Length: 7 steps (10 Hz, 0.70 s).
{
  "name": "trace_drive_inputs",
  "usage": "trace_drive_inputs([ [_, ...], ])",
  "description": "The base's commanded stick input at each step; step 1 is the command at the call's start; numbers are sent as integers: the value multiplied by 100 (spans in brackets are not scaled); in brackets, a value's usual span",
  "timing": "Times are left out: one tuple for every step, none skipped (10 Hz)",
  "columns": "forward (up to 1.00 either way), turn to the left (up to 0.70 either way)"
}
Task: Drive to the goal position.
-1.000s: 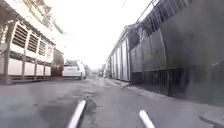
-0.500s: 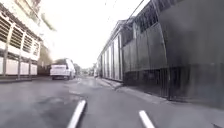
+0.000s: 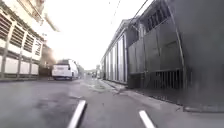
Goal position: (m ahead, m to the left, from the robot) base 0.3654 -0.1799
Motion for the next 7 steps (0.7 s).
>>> trace_drive_inputs([
  [85, 0],
  [85, 0],
  [85, 0],
  [85, 0],
  [85, 0],
  [85, 0],
  [85, 0],
])
